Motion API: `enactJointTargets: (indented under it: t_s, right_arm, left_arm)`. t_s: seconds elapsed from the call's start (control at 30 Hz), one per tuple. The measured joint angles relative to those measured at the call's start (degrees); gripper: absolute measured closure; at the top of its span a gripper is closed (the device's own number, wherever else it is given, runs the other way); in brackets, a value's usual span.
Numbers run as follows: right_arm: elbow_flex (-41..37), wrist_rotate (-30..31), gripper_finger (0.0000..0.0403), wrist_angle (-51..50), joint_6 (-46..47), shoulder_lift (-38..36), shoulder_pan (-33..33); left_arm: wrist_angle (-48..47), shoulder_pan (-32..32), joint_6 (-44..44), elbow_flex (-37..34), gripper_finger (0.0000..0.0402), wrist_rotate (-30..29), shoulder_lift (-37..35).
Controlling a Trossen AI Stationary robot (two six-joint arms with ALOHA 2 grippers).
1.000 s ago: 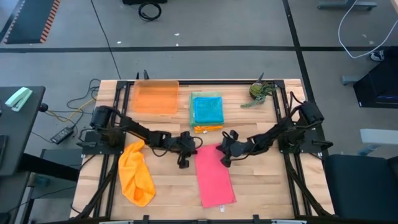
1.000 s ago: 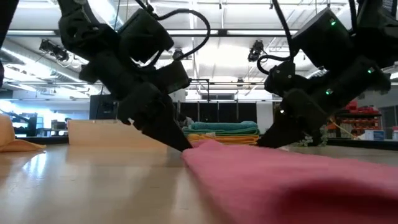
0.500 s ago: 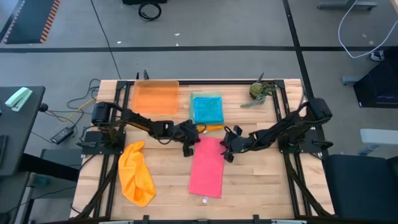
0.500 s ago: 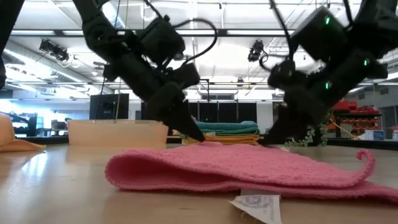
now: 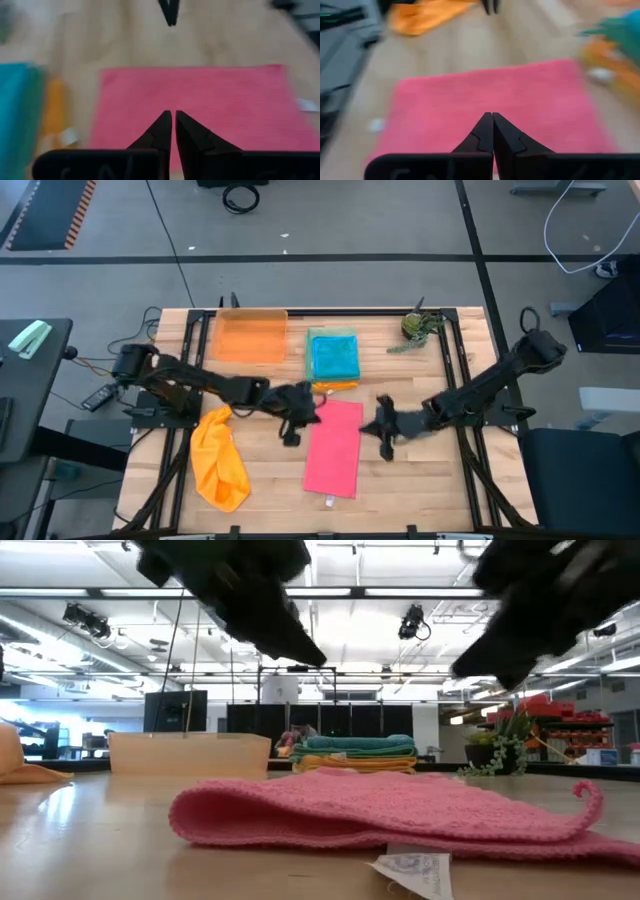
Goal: Fold microfiber towels
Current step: Fold the pink towel
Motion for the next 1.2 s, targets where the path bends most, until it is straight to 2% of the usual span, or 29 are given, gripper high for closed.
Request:
enactJointTargets:
  t_s: [0.2,0.27,0.37,0.53,0.77,0.97,1.2]
  right_arm:
    - [2.8,5.2,0.0398,0.9,3.4,5.3,14.3]
    - [6.0,7.2,0.0396,2.0,3.2,9.1,17.8]
    - [11.1,10.6,0.0388,1.7,1.3,15.4,20.9]
    - [19.3,11.5,0.0354,1.5,-6.1,26.0,22.8]
    - [28.7,12.8,0.0266,-6.5,-9.0,35.8,23.8]
    - [31.9,11.5,0.0209,-7.5,-8.5,38.2,22.5]
    - [32.7,9.5,0.0195,-8.1,-7.8,39.4,20.8]
  left_arm:
    - [0.9,-9.2,0.5,-1.3,0.0352,4.1,1.8]
    - [0.3,-12.5,1.8,-1.4,0.0347,4.1,3.1]
    - [5.1,-16.7,5.3,-1.2,0.0336,4.0,6.5]
    - [6.7,-20.6,11.0,-1.0,0.0310,1.5,11.3]
    - [11.2,-22.6,11.3,-0.9,0.0252,-2.4,14.1]
    - [12.8,-23.3,11.0,-1.2,0.0203,-2.9,16.6]
    - [15.3,-23.7,10.7,-1.0,0.0188,-2.9,19.1]
